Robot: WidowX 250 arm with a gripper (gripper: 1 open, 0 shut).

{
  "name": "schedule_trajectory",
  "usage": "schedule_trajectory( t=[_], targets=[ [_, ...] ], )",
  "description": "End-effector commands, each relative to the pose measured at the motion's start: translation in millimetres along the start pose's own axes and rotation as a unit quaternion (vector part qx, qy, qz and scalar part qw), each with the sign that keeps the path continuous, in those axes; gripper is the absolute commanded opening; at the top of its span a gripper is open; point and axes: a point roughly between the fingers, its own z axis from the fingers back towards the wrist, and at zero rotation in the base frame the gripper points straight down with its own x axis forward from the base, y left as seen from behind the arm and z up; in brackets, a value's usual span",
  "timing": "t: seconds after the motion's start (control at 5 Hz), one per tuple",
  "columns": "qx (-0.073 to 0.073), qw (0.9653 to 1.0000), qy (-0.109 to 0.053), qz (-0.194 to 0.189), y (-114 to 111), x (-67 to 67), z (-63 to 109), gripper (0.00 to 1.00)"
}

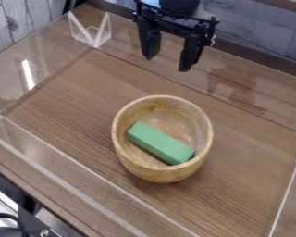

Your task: Move green object from inside the wooden bowl to the table next to it

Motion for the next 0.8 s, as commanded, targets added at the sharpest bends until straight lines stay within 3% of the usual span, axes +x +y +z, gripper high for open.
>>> schedule_trajectory(
  t=[0.0,0.2,0.6],
  targets=[
    [-0.002,0.9997,0.006,-0.026,2,-16.5,-15.7,1.00],
    [-0.003,0.9974,0.016,-0.070,4,-41.1,-34.4,1.00],
    [-0.010,0.9982,-0.009,-0.059,7,-48.8,-34.7,1.00]
  ],
)
